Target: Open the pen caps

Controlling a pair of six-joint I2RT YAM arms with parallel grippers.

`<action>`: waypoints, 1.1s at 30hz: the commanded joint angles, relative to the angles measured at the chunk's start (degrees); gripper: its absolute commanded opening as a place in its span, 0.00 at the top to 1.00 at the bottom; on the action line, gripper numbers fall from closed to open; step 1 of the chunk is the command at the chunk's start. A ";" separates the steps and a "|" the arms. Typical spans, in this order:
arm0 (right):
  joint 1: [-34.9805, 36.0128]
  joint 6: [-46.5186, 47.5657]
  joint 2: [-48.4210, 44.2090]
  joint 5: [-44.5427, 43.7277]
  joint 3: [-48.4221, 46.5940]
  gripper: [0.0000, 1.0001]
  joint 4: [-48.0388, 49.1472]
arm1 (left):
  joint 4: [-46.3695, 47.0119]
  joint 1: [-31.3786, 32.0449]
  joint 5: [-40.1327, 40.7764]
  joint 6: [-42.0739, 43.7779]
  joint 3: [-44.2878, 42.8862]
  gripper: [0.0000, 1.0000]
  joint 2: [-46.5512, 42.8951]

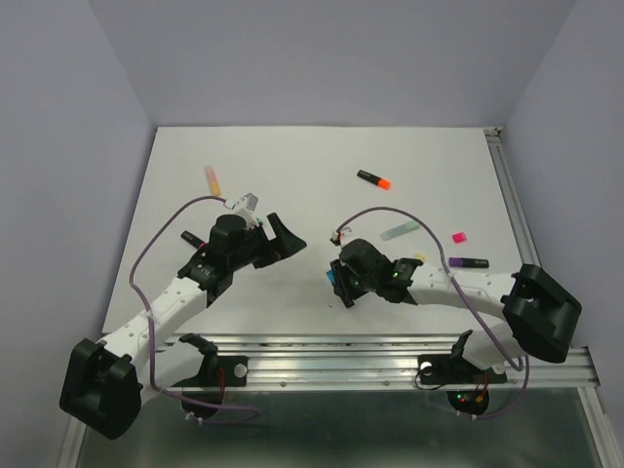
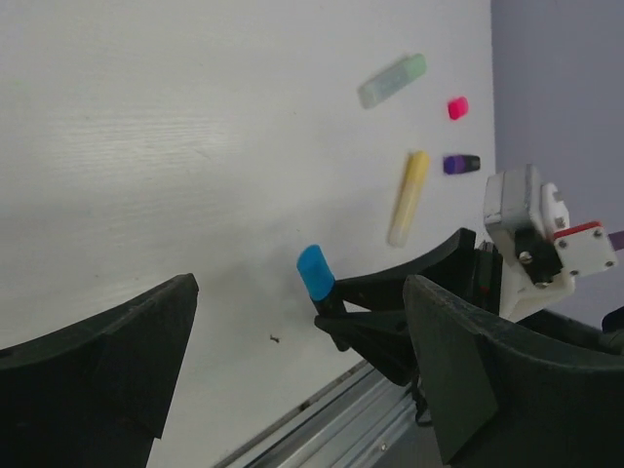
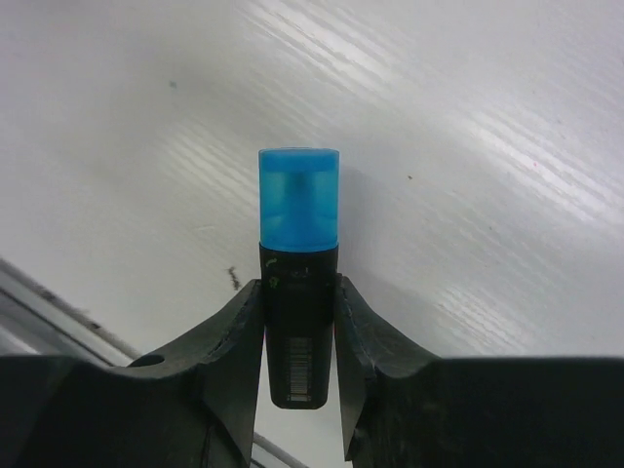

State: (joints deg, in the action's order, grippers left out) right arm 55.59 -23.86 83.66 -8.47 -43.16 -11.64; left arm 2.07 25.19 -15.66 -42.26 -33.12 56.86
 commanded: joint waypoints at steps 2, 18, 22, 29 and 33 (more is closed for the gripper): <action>0.31 2.33 -6.13 7.41 -0.52 0.99 11.11 | 11.47 5.57 -3.77 -4.14 0.87 0.01 1.14; 0.31 -2.33 -8.42 6.80 -2.81 0.99 16.12 | 14.55 11.90 0.72 -8.01 -0.98 0.16 6.25; 0.31 -2.77 -9.30 6.80 -2.63 0.99 18.75 | 14.20 12.07 0.81 -8.45 -1.33 0.28 6.86; 0.39 -1.72 -10.01 7.15 -2.99 0.99 18.76 | 13.67 12.08 1.34 -8.19 -2.03 0.39 7.03; 0.39 -1.63 -9.92 6.10 -3.25 0.99 18.76 | 13.75 12.25 0.89 -8.45 -2.03 0.53 7.12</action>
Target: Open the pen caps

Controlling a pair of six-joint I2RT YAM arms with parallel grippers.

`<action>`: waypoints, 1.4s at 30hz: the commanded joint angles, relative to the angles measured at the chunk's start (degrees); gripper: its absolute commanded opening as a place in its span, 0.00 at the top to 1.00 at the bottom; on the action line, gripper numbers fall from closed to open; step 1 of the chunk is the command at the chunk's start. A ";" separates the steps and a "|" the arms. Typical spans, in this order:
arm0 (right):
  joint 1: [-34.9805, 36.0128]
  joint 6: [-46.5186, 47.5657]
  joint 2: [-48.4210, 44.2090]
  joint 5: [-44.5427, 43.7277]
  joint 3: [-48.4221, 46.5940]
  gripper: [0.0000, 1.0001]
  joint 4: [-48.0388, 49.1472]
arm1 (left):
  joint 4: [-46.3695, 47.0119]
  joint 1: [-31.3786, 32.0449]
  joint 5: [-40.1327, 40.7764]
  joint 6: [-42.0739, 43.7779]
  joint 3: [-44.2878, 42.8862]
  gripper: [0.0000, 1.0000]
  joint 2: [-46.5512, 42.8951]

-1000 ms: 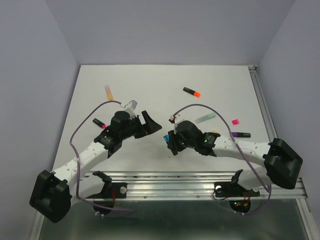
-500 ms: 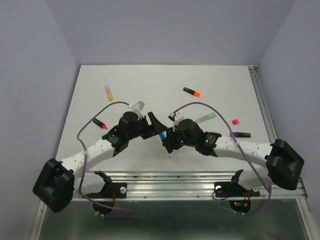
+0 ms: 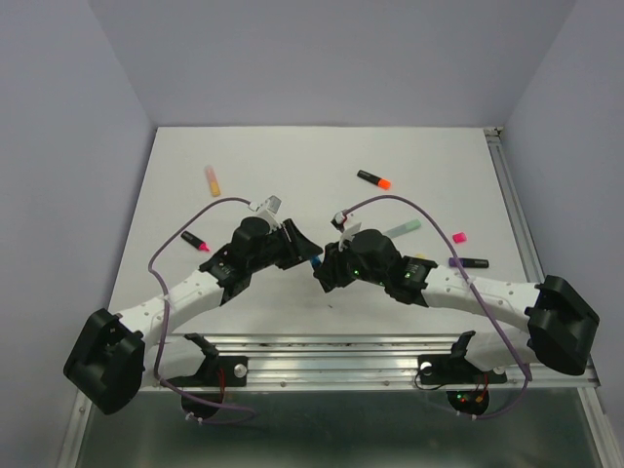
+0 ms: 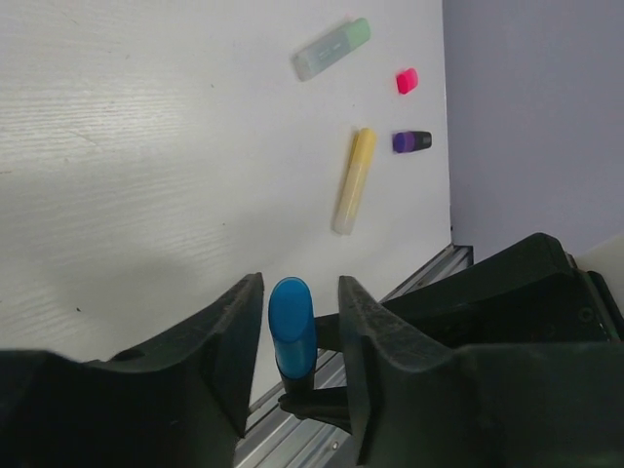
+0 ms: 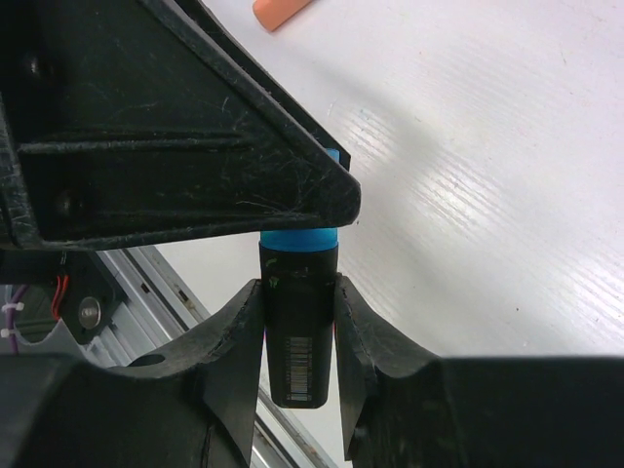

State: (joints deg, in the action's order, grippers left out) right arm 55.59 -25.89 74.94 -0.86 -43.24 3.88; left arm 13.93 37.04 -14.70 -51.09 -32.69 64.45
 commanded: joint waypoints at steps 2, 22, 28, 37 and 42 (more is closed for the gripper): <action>0.31 0.66 -0.85 -1.33 -3.51 0.99 3.15 | 1.89 0.32 -0.24 0.29 -2.38 0.66 -0.37; 0.39 2.16 2.14 -2.57 -7.20 0.64 1.92 | 5.05 0.76 -0.16 -3.40 -0.27 1.00 -4.68; 0.39 1.81 3.28 -0.02 -7.91 0.50 2.01 | 6.10 0.84 0.37 -4.02 0.17 1.00 -5.12; 0.31 1.28 3.29 -0.19 -8.09 0.86 1.39 | 4.18 0.84 2.04 -3.75 -0.89 1.00 -4.77; 0.31 2.86 3.02 3.58 -7.82 0.99 -0.27 | 1.28 0.50 10.10 -3.14 -2.99 1.00 -3.45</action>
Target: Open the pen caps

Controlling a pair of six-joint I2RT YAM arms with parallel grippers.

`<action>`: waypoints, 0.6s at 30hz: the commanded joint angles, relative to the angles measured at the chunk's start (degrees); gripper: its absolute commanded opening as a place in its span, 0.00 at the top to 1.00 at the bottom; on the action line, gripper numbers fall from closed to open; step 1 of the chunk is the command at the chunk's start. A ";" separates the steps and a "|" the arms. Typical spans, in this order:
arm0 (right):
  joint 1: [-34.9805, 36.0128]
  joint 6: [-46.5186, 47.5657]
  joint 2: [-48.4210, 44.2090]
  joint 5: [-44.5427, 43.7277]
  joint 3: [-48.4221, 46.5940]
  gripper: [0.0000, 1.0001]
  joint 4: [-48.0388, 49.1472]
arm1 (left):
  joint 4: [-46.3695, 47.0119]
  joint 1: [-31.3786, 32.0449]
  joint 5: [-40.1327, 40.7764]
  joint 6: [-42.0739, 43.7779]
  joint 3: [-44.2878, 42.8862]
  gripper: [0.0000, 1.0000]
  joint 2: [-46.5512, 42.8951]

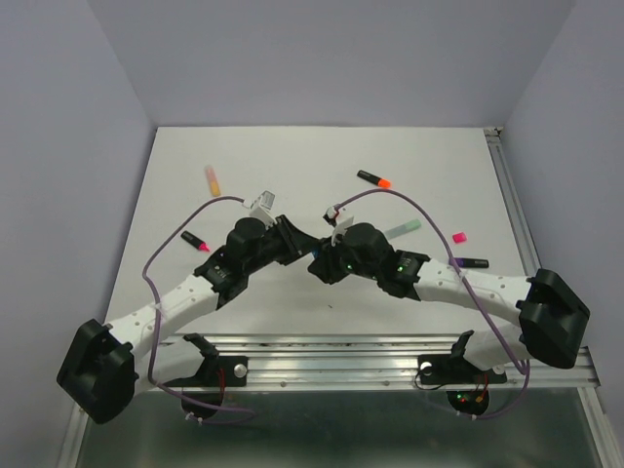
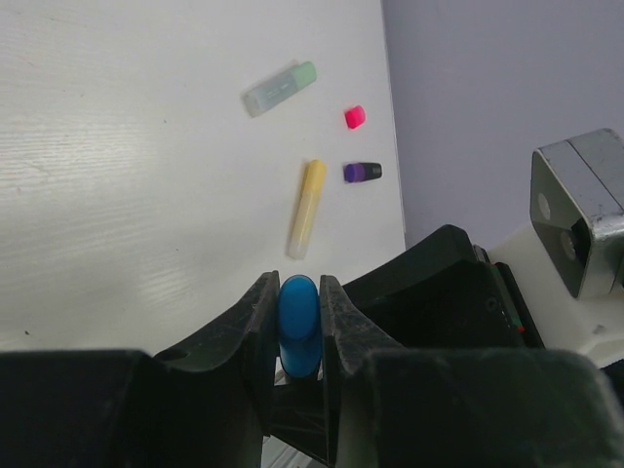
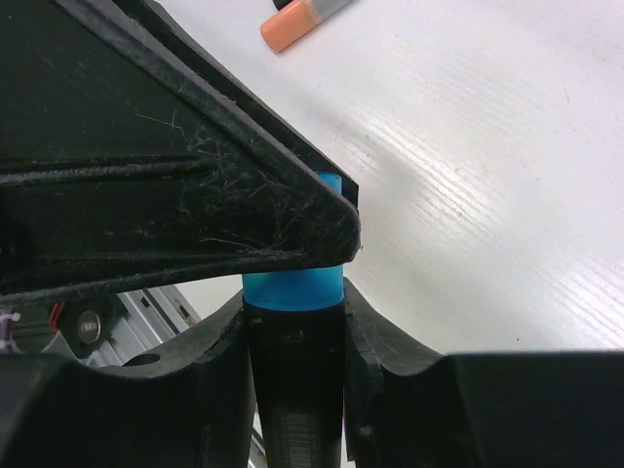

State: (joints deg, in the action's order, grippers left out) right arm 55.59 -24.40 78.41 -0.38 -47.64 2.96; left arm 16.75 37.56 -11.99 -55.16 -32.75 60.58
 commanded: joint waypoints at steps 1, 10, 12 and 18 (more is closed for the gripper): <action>0.39 1.20 -0.89 3.89 -2.47 0.99 0.55 | -2.68 -0.55 9.33 2.32 -3.98 1.00 1.12; 10.49 -4.33 -11.52 12.33 10.45 0.99 -0.15 | -3.04 -24.62 8.83 10.16 -13.29 1.00 12.80; 13.75 -7.58 -14.32 12.68 13.87 0.99 0.90 | -3.21 -28.94 6.90 10.86 -15.05 1.00 16.23; 14.28 -9.96 -18.73 -0.70 13.03 0.99 -2.78 | -1.45 -30.88 0.99 12.44 -12.26 1.00 13.79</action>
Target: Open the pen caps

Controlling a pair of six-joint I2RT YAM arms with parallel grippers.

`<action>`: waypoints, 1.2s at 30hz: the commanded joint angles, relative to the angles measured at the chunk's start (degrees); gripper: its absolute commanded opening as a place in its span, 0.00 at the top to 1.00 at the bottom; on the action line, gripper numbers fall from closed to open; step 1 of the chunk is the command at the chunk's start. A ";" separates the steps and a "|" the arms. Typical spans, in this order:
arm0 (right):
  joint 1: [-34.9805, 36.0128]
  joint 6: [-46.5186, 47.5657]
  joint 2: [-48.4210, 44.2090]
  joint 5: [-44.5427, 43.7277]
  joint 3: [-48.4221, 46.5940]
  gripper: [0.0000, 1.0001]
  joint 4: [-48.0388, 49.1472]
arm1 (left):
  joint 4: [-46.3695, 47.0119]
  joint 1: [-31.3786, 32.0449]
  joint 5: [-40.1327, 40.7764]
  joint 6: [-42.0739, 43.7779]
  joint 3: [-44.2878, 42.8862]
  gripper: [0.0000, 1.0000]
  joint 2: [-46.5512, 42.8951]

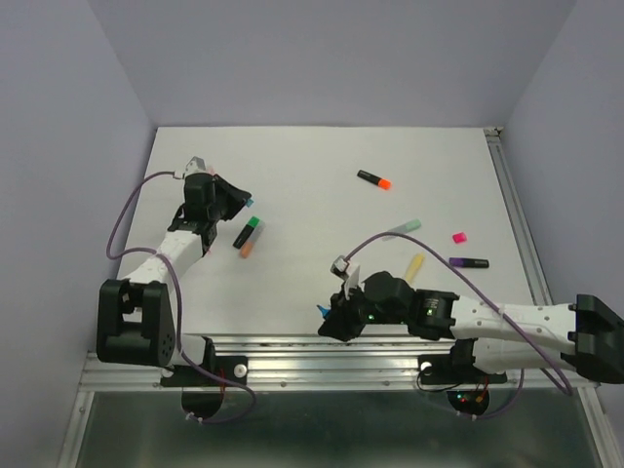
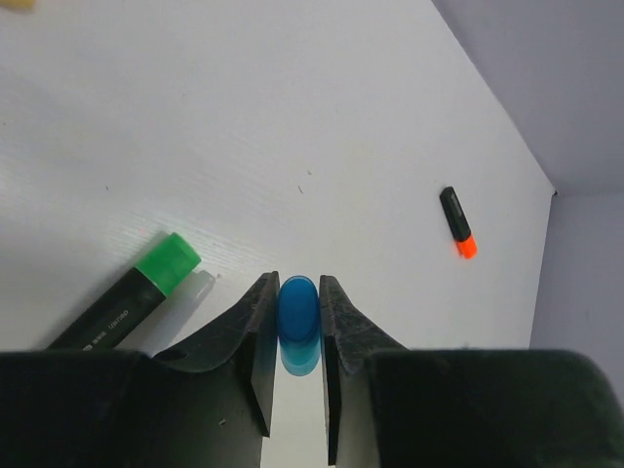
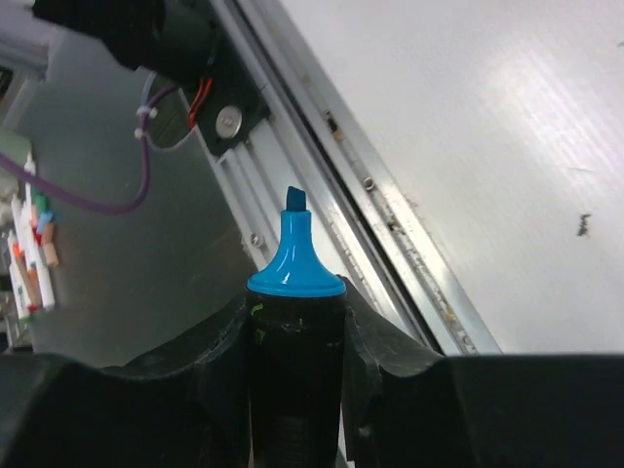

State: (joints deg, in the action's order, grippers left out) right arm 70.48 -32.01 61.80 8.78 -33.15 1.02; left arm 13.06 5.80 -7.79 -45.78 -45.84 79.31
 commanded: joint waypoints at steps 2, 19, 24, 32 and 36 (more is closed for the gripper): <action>-1.92 -2.27 -2.56 -15.51 -3.23 0.99 -5.75 | -2.23 0.88 -1.28 4.38 1.37 1.00 -8.53; -44.09 4.40 7.62 -21.60 -12.64 0.99 -16.14 | -33.01 -0.35 29.06 3.94 -8.19 0.91 2.94; -56.92 4.94 11.84 -27.15 -14.14 0.99 -18.16 | -34.68 -1.41 29.84 2.98 -12.68 0.87 12.09; -65.55 3.97 21.24 -26.35 -16.50 0.95 -14.55 | -34.86 -2.02 30.64 3.41 -16.29 0.69 18.60; -67.49 3.45 25.28 -29.50 -17.91 0.94 -14.20 | -34.68 -2.11 30.12 4.29 -16.56 0.53 18.87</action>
State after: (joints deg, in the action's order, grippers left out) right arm 4.82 -28.27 84.97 -16.38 -46.39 -15.84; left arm -20.53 4.01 20.49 -42.26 -60.05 98.83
